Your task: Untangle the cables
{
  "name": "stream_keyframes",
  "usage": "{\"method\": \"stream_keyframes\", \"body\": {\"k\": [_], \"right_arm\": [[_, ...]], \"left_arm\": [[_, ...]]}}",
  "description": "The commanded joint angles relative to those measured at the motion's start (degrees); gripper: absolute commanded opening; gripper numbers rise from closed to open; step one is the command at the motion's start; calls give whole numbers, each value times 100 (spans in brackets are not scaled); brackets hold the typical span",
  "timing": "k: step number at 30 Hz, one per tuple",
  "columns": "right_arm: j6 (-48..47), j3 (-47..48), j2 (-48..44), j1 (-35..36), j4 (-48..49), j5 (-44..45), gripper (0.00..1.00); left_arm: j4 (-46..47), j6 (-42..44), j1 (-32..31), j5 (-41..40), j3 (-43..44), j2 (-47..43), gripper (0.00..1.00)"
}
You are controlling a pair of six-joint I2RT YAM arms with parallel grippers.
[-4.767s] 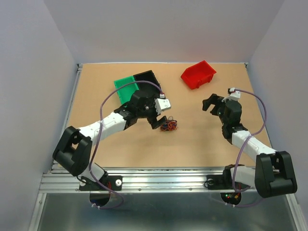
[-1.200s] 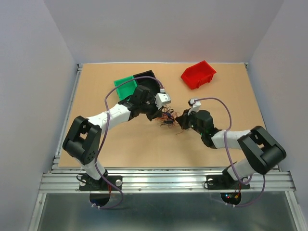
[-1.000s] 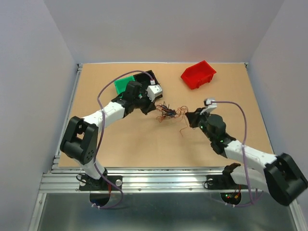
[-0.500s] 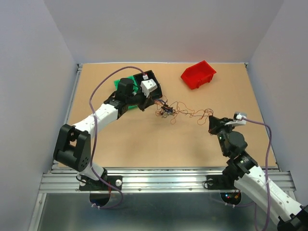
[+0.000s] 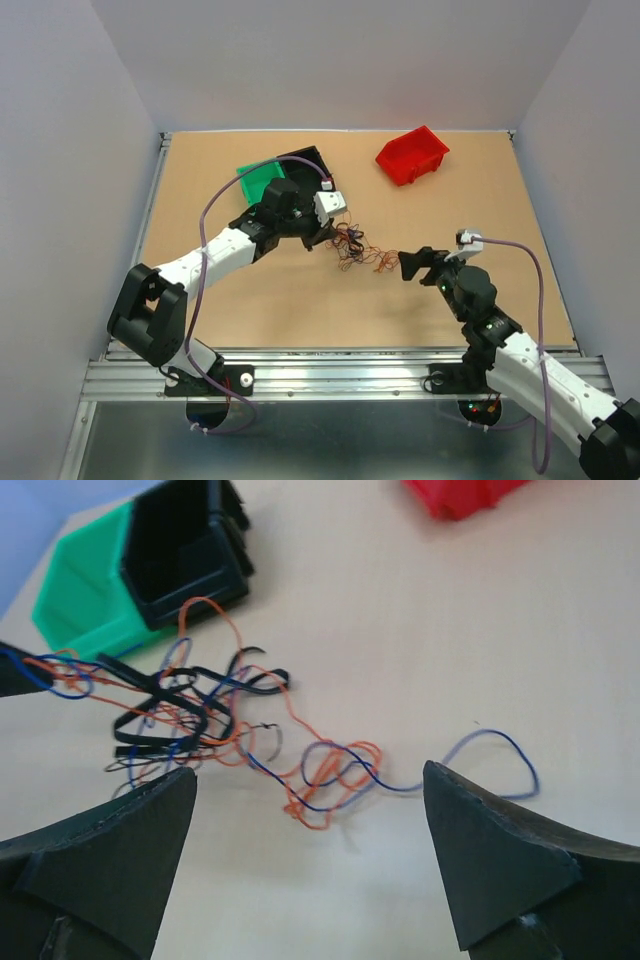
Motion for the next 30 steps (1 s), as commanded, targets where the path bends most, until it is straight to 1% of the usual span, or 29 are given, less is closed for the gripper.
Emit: {"method": "stream_keyframes", "body": {"k": [1,3,4,6,7,8,9,10,11,12,18,21,26,29,30], "right_arm": [[-272,-300,341,29,1618,-1301,100],[-307,-29,790,20,1780,-1726,100],[-316,86,1323,20,1833,-2093,100],[-360,323,1827,29,2008,-2263,98],[-404,376,2108,20,2287,-2377,94],[-447,420,2589,20,2447,-2404,91],[-491,508,2855,29,2657,-2430,89],[-614,665,3084,29,2755,-2500,88],[-667,763,3513,29,2843,-2527,87],[-781,903,3691,38,2983,-2597,87],[-1185,1124,4640,283,3879,-2677,88],[-1388,1264,4843,467,4030,-2519,88],[-2003,1475,5212,741,4065,-2237,88],[-2232,1581,5441,794,4127,-2272,81],[-2258,1607,5503,794,4205,-2316,76]], "left_arm": [[104,187,-49,70,-24,-262,0],[69,222,-67,79,-16,-244,0],[69,231,-84,79,-7,-227,0],[52,258,-93,61,2,-218,0],[43,258,-102,53,11,-209,0],[34,258,-102,61,11,-209,0],[25,266,-111,61,11,-209,0],[16,275,-111,53,20,-209,0],[16,258,-120,53,11,-209,0],[8,266,-120,53,20,-209,0],[-36,284,-128,44,55,-121,0],[-89,293,-137,18,108,-51,0],[-142,302,-137,35,151,2,0],[-177,302,-137,79,187,19,0],[-220,310,-137,122,204,28,0]]}}
